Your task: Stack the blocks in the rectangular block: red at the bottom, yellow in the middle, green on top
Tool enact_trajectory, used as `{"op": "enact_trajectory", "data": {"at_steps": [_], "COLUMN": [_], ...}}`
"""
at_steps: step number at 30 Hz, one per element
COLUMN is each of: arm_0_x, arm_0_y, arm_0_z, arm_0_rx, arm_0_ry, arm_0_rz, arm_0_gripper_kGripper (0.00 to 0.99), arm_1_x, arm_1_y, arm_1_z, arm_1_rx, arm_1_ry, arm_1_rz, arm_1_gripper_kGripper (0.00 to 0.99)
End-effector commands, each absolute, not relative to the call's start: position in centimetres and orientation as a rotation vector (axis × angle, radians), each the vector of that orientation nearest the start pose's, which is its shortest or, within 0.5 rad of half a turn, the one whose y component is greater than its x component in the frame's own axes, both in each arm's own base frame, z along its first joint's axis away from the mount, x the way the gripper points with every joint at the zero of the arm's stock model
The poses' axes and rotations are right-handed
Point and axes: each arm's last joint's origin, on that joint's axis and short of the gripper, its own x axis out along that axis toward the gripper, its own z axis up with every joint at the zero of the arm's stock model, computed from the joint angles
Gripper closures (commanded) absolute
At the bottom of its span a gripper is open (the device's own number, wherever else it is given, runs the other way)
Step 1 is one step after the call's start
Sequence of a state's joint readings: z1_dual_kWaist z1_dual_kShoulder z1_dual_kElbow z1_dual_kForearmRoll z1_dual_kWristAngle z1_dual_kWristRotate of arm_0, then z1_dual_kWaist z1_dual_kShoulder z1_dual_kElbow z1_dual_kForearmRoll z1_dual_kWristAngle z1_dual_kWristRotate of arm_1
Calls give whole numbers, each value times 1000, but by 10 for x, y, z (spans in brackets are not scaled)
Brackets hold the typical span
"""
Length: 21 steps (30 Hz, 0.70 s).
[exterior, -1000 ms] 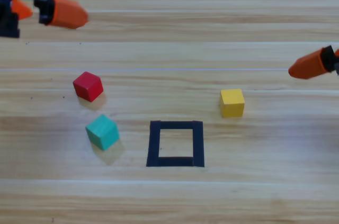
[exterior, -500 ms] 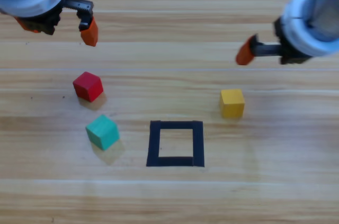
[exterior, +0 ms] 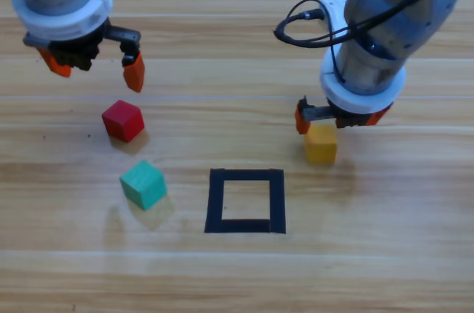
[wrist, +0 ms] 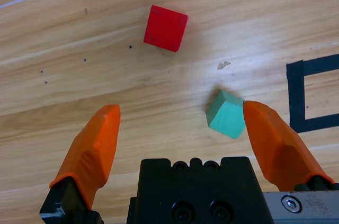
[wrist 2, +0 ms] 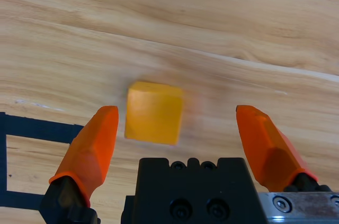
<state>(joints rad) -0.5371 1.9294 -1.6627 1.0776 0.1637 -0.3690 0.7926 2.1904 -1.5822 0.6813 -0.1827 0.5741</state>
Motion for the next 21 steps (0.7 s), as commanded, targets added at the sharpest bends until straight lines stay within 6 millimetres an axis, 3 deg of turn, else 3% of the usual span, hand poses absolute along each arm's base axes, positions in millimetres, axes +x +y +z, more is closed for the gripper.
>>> {"op": "enact_trajectory", "data": {"at_steps": [1,7,9,13,15,17,21], "arm_0_x": [355,372,376,386,390,393,394], "arm_0_y": [-179,-176,-170,-161,-159,-156,-155], "arm_0_z": [275,249,242,228,221,214,200], "arm_0_rx": [142,150,151,161,167,176,190], "arm_0_ry": [1360,1374,1373,1374,1380,1384,1392], "arm_0_rz": [-52,-66,-75,-87,-86,-90,-98], "arm_0_gripper_kGripper": [2,5,13,13,14,16,17], "arm_1_x": [311,313,313,315,318,317,312], "arm_1_y": [333,336,336,337,335,334,329], "arm_1_z": [160,154,152,138,129,126,137], "arm_1_rx": [-192,-194,-194,-193,-192,-195,-187], "arm_1_ry": [1288,1295,1299,1340,1364,1375,1368], "arm_1_rz": [167,162,158,163,160,157,159], "arm_1_gripper_kGripper": [14,16,85,337,576,875,965]}}
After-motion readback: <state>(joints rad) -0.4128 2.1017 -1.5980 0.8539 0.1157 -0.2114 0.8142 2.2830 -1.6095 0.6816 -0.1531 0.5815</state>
